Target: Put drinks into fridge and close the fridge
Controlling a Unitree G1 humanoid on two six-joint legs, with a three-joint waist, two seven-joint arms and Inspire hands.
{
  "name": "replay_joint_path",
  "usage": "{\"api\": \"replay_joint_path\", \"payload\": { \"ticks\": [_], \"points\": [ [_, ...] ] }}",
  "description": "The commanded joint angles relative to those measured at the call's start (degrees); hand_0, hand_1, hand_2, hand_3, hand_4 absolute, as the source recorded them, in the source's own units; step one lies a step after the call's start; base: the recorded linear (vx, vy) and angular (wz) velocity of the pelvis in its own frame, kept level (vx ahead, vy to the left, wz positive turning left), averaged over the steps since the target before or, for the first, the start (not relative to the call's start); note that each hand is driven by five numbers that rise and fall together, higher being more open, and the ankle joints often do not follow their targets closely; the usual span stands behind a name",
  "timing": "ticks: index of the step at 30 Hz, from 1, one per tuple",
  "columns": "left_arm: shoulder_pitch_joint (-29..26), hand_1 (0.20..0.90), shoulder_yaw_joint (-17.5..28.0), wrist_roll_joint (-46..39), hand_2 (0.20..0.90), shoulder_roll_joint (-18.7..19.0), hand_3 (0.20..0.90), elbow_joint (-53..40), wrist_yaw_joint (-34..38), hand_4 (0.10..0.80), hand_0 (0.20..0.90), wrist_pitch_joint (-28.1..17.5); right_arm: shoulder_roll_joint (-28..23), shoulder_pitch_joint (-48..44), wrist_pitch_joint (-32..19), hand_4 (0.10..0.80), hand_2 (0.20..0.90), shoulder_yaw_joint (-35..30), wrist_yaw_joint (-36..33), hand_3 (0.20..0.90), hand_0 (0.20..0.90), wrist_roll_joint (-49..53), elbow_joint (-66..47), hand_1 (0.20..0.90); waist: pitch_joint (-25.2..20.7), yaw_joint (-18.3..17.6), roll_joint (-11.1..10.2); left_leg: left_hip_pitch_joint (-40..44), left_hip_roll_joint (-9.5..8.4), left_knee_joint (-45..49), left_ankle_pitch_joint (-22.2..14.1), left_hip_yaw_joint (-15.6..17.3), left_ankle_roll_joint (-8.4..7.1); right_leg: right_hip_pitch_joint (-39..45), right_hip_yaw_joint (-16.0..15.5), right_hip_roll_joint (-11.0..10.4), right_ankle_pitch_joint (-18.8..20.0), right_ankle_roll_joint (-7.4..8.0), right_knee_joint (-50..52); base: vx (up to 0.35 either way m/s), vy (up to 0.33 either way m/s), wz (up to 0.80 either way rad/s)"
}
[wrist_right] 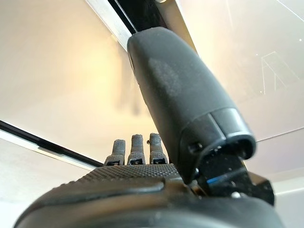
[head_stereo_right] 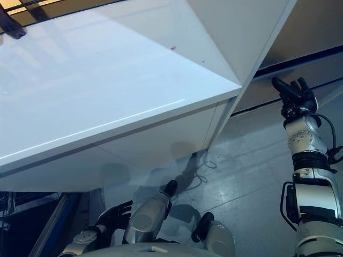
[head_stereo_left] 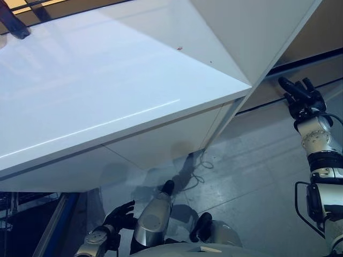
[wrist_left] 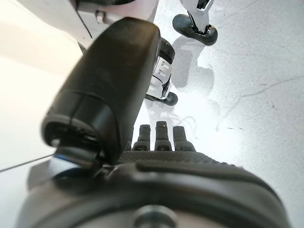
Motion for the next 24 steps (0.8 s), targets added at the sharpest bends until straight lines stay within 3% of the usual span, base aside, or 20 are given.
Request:
{"api": "replay_joint_path", "payload": {
  "ticks": [1, 5, 9, 12, 19, 24],
  "points": [
    [1.8, 0.9, -1.5, 2.7, 0.9, 1.0, 0.9, -0.5, -0.6, 0.8, 0.9, -2.1, -0.8, 1.2, -2.9, 0.8, 0.9, 3.3, 4.0, 0.9, 0.9, -1.1, -8.4, 0.9, -6.8, -3.2, -1.8, 3.8, -2.11, -3.0, -5.9, 6.8, 4.95, 0.6, 1.9, 3.4, 4.0, -1.4, -5.1, -0.018, -0.05, -0.43],
    [1.5, 0.9, -1.0, 1.7, 0.9, 0.4, 0.9, -0.7, -0.3, 0.8, 0.9, -1.1, 3.8, 8.9, -2.4, 0.8, 0.9, 4.6, 7.1, 0.9, 0.9, -2.3, -12.7, 0.9, -8.8, -6.4, -2.4, 5.3, -1.42, -5.1, -5.6, 9.8, 5.03, 1.1, 4.7, 4.8, 6.0, -0.83, -9.1, -0.02, -0.043, -0.47],
    [0.9, 0.9, 0.4, -0.4, 0.9, -1.0, 0.9, -1.9, 0.1, 0.8, 0.9, 1.1, 10.6, 23.8, -0.5, 0.8, 0.9, 6.5, 11.7, 0.9, 0.9, -8.5, -17.0, 0.9, -12.2, -11.2, -2.7, 8.1, -0.49, -8.3, -5.5, 14.2, 4.91, 2.1, 8.5, 6.3, 8.3, 0.08, -13.9, -0.039, -0.07, -0.66],
    [1.0, 0.9, 1.6, -1.0, 0.9, -1.6, 0.9, -2.7, -0.3, 0.8, 0.9, 2.2, 13.2, 30.2, 0.7, 0.8, 0.9, 7.0, 14.2, 0.9, 0.9, -11.6, -15.7, 0.9, -13.9, -12.8, -2.6, 9.5, -0.15, -10.0, -5.4, 16.0, 4.68, 2.8, 9.4, 6.9, 9.1, 0.43, -16.0, -0.031, -0.059, -0.53],
    [-1.9, 0.9, 3.7, -3.5, 0.9, -2.6, 0.9, 1.1, -3.8, 0.8, 0.9, 5.8, 19.8, 37.8, 1.0, 0.8, 0.9, 9.9, 18.5, 0.9, 0.9, -23.7, 2.9, 0.9, -16.7, -15.6, -2.1, 12.8, 0.56, -14.0, -4.5, 18.4, 4.16, 4.8, 10.0, 8.3, 9.1, 0.62, -17.8, -0.046, -0.063, -0.32],
    [-2.0, 0.9, 4.3, -2.7, 0.9, -3.8, 0.9, 4.4, -4.4, 0.8, 0.9, 4.7, 22.5, 39.6, 0.1, 0.8, 0.9, 8.2, 18.9, 0.9, 0.9, -25.6, 13.1, 0.9, -16.8, -16.3, -1.5, 13.2, 0.45, -13.2, -4.9, 18.4, 4.34, 5.2, 10.5, 8.6, 8.3, 0.21, -17.0, -0.008, -0.001, -0.02]
  ]
}}
